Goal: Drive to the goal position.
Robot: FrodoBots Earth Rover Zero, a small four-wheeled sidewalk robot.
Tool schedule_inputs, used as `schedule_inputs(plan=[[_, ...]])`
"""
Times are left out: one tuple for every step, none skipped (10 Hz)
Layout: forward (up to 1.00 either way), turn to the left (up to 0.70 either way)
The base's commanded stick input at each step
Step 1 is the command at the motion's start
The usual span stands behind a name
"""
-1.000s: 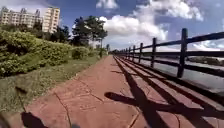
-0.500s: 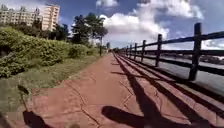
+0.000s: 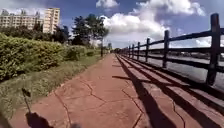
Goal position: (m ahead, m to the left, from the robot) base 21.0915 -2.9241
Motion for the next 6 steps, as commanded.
schedule_inputs(plan=[[0.85, 0.0], [0.85, 0.0], [0.85, 0.0], [0.85, 0.0], [0.85, 0.0], [0.85, 0.0]])
